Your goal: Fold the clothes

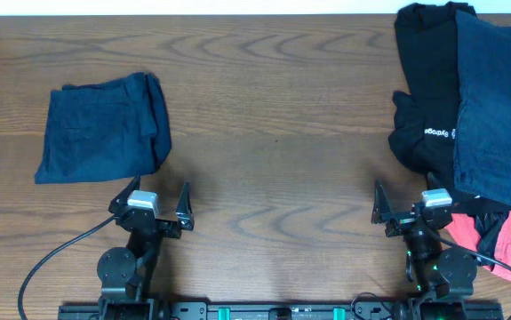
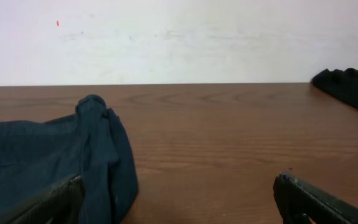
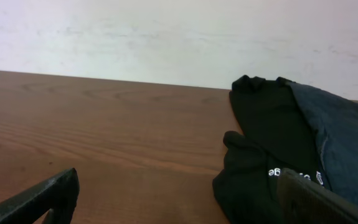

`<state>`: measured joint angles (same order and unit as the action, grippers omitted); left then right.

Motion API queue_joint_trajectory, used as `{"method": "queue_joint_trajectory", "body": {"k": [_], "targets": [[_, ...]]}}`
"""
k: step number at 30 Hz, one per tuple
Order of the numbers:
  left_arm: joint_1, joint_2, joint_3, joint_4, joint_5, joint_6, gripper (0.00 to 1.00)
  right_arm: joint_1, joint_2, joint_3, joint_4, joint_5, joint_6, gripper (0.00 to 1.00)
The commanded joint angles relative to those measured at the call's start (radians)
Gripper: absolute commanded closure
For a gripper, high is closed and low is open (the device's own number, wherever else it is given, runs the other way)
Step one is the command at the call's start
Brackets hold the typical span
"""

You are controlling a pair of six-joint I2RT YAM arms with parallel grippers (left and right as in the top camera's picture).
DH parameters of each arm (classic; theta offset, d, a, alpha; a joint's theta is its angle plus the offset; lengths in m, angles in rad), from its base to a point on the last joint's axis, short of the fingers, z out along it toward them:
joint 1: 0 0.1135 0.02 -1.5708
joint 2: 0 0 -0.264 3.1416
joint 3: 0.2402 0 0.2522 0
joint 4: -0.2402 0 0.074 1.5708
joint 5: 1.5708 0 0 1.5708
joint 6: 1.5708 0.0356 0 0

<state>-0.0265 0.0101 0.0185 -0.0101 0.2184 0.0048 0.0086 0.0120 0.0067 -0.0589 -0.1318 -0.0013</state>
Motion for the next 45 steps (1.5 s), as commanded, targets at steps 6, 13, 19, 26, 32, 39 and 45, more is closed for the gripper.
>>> {"method": "queue_joint_trajectory", "body": {"k": [6, 13, 19, 26, 32, 39, 45], "targets": [[0.002, -0.004, -0.014, -0.037, 0.021, 0.017, 0.02, -0.008, -0.003, -0.001, -0.004, -0.004, 0.004, 0.01], [0.003, -0.004, -0.014, -0.037, 0.021, 0.017, 0.02, -0.008, -0.003, -0.001, -0.004, -0.003, 0.004, 0.01], [0.003, 0.0, -0.003, -0.047, 0.021, -0.032, 0.02, -0.008, 0.006, 0.002, -0.006, 0.007, 0.004, 0.01], [0.003, 0.084, 0.082, -0.097, 0.021, -0.09, 0.02, -0.008, 0.089, 0.091, -0.064, 0.073, 0.004, 0.01], [0.003, 0.245, 0.236, -0.177, 0.017, -0.089, 0.02, -0.008, 0.266, 0.227, -0.109, 0.076, 0.003, 0.01], [0.003, 0.509, 0.5, -0.4, 0.005, -0.089, 0.02, -0.008, 0.586, 0.458, -0.235, 0.094, -0.033, 0.01], [0.003, 0.721, 0.727, -0.65, 0.005, -0.089, 0.02, -0.008, 0.894, 0.698, -0.388, 0.077, -0.08, 0.01]]}}
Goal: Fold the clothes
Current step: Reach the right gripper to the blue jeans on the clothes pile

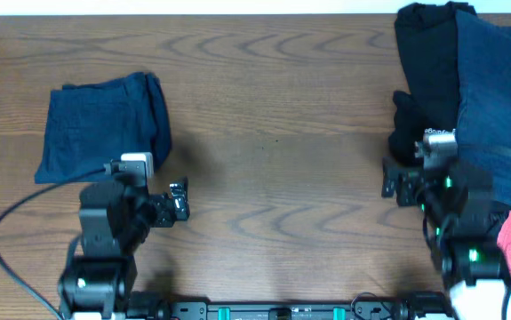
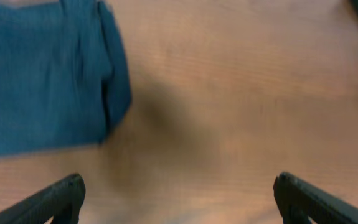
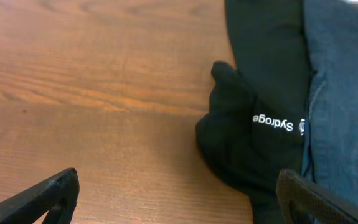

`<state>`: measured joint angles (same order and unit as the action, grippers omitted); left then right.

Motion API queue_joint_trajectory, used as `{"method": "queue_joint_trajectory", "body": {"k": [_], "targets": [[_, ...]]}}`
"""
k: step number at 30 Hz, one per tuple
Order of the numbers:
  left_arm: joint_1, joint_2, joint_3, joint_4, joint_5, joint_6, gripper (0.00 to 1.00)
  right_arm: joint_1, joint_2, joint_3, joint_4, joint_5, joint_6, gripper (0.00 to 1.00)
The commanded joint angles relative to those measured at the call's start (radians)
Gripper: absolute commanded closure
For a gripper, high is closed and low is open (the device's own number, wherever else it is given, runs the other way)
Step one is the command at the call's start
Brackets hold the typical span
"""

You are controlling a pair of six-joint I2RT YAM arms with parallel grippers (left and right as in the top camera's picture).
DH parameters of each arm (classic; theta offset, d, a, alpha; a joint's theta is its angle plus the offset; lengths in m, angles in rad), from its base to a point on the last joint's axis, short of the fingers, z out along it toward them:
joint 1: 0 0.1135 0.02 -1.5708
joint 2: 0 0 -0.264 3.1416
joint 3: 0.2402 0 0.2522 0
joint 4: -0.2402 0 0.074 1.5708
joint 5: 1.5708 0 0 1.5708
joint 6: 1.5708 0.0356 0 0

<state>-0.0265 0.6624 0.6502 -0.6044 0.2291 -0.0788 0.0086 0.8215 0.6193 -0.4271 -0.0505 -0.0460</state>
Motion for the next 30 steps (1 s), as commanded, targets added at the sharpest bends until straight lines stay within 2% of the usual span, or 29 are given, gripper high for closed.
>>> {"method": "queue_joint_trajectory", "body": {"k": [1, 5, 11, 15, 16, 20, 21, 30], "targets": [[0.003, 0.1, 0.132, -0.101, -0.005, -0.005, 0.02, -0.008, 0.128, 0.119, -0.029, -0.036, -0.021, 0.01], [0.003, 0.171, 0.202, -0.158, -0.004, -0.006, 0.02, -0.01, 0.226, 0.189, 0.012, -0.055, -0.012, 0.01], [0.003, 0.178, 0.207, -0.15, -0.005, -0.006, 0.02, -0.104, 0.374, 0.189, 0.08, 0.354, 0.031, 0.01], [0.003, 0.179, 0.207, -0.151, -0.005, -0.006, 0.02, -0.221, 0.491, 0.189, 0.084, 0.421, 0.031, 0.02], [0.003, 0.179, 0.207, -0.15, -0.005, -0.006, 0.02, -0.25, 0.521, 0.189, 0.089, 0.419, 0.031, 0.03], [0.003, 0.179, 0.207, -0.15, -0.005, -0.006, 0.02, -0.319, 0.604, 0.189, 0.087, 0.421, 0.031, 0.23], [0.003, 0.179, 0.207, -0.151, -0.005, -0.006, 0.02, -0.329, 0.618, 0.189, 0.086, 0.421, 0.031, 0.25], [0.003, 0.179, 0.207, -0.151, -0.005, -0.006, 0.02, -0.376, 0.723, 0.189, 0.095, 0.418, 0.035, 0.36]]}}
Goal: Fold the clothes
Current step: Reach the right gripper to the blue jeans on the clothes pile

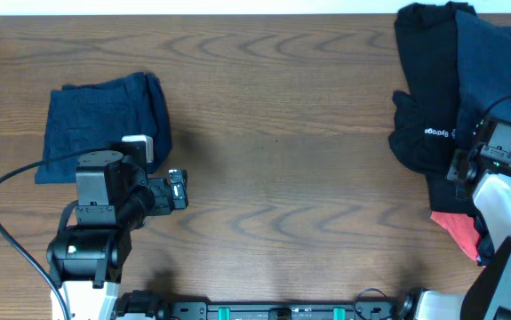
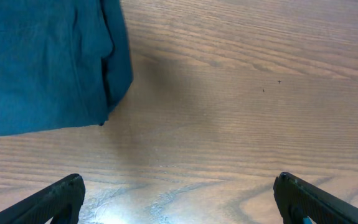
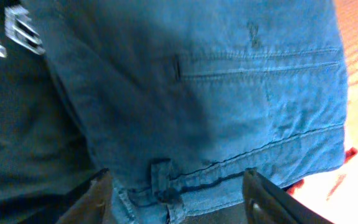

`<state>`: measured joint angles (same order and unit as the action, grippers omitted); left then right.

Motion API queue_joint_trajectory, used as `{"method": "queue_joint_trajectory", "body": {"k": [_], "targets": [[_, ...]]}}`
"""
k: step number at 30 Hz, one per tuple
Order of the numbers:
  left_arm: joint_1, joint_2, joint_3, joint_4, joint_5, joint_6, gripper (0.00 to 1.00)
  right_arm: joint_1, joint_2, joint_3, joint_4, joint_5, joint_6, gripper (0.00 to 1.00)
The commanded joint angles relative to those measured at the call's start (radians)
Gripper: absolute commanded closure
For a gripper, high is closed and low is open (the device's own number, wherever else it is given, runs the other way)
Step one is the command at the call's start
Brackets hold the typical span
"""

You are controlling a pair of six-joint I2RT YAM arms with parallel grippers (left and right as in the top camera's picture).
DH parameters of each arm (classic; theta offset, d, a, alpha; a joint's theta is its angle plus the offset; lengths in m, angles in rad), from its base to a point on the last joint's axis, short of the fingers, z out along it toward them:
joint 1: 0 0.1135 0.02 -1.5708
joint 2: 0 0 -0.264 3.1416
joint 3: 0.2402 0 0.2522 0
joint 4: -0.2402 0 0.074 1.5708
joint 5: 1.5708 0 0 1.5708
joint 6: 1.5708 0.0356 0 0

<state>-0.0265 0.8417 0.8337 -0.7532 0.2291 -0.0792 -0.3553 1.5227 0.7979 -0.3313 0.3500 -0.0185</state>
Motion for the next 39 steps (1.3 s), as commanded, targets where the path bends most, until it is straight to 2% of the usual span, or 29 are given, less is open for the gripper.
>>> {"method": "queue_joint_trajectory", "body": {"k": [1, 5, 9, 14, 19, 27, 34, 37, 39], "targets": [[0.003, -0.001, 0.023, -0.002, -0.005, -0.005, 0.02, -0.012, 0.027, 0.011, 0.001, 0.014, 0.007, 0.37], [0.003, -0.001, 0.023, -0.002, -0.005, -0.005, 0.02, -0.012, 0.049, 0.011, 0.003, -0.008, 0.007, 0.37], [0.003, -0.001, 0.023, -0.002, -0.005, -0.005, 0.02, -0.012, 0.074, 0.011, 0.002, -0.01, 0.007, 0.43], [0.003, -0.001, 0.023, -0.002, -0.005, -0.005, 0.02, -0.012, 0.088, 0.01, -0.001, -0.01, 0.008, 0.66], [0.003, -0.001, 0.023, -0.002, -0.005, -0.005, 0.02, -0.012, 0.086, 0.011, 0.0, -0.01, 0.026, 0.99], [0.003, -0.001, 0.023, -0.002, -0.005, -0.005, 0.02, -0.011, -0.056, 0.108, -0.1, -0.049, 0.025, 0.99], [0.003, -0.001, 0.023, -0.002, -0.005, -0.005, 0.02, 0.044, -0.194, 0.317, -0.271, -0.516, -0.007, 0.99], [0.003, -0.001, 0.023, -0.002, -0.005, -0.005, 0.02, 0.146, -0.224, 0.422, -0.332, -0.708, -0.005, 0.99], [0.003, -0.001, 0.023, -0.002, -0.005, -0.005, 0.02, 0.225, -0.235, 0.477, -0.307, -0.822, 0.024, 0.99]]}}
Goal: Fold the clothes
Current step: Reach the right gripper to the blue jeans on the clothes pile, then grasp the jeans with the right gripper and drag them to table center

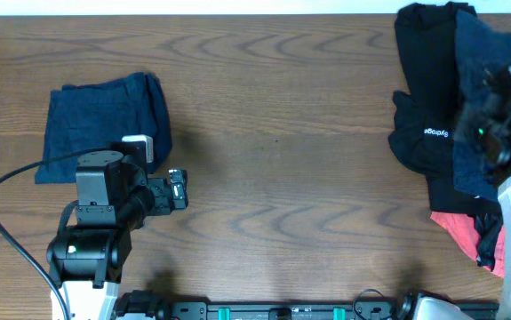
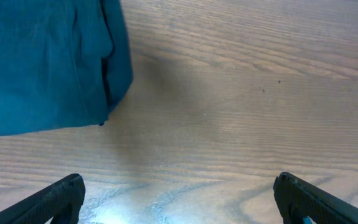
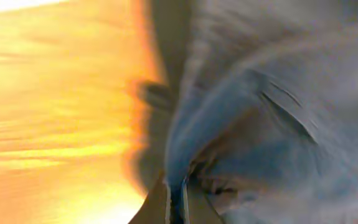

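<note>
A folded dark blue garment [image 1: 104, 129] lies at the table's left and shows in the left wrist view [image 2: 42, 68]. My left gripper [image 2: 179, 202] hovers open just right of it, over bare wood, with nothing between its fingers. At the right edge a pile holds a black shirt with white lettering [image 1: 426, 98], a blue denim garment [image 1: 495, 53] on top and a red garment [image 1: 468, 233] below. My right gripper [image 3: 177, 198] is shut on a bunched fold of the blue denim garment [image 3: 259, 112]. That wrist view is blurred.
The brown wooden table [image 1: 282, 116] stretches between the folded garment and the pile. A black cable [image 1: 11, 200] loops from the left arm near the front left. The white wall runs along the far edge.
My right gripper was open over the flat blue denim garment; now it is shut on a fold of it, and the cloth is bunched up. The left arm has not moved.
Both grippers were open and low near the front edge. Then both were raised, the left beside the folded blue garment, the right by the black shirt. Then the right was over the denim in the pile, and now it grips that denim.
</note>
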`<state>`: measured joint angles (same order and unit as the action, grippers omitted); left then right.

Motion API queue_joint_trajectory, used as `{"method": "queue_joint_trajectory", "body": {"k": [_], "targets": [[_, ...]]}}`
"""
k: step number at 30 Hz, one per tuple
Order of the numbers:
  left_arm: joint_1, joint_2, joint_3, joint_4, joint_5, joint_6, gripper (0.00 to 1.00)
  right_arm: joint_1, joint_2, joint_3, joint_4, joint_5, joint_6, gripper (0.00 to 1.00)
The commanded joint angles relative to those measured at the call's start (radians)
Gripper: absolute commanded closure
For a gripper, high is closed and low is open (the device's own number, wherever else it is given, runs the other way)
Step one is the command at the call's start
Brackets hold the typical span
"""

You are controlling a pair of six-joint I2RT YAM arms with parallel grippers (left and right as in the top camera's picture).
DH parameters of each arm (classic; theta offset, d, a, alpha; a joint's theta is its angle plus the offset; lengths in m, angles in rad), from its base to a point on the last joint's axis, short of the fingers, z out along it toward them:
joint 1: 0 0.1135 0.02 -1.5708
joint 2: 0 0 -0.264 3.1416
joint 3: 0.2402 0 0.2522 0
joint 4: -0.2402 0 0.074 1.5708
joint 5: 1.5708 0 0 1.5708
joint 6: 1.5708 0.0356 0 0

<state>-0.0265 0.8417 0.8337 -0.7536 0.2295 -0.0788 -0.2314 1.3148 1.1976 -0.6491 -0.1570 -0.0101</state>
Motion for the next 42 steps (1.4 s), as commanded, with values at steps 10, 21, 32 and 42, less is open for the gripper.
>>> {"method": "queue_joint_trajectory", "body": {"k": [10, 21, 32, 42], "targets": [[0.003, -0.001, 0.023, -0.001, -0.005, -0.006, 0.02, 0.476, -0.02, 0.182, 0.463, -0.095, 0.221, 0.95], [0.003, -0.001, 0.023, 0.0, -0.005, -0.006, 0.02, 0.518, 0.006, 0.181, -0.26, -0.025, 0.193, 0.73], [0.002, 0.01, 0.023, 0.124, 0.016, -0.015, 0.02, 0.481, 0.005, 0.182, -0.4, 0.343, 0.181, 0.44], [0.0, 0.277, 0.023, 0.267, 0.152, -0.032, 0.0, 0.332, 0.005, 0.182, -0.307, 0.394, 0.216, 0.33]]}}
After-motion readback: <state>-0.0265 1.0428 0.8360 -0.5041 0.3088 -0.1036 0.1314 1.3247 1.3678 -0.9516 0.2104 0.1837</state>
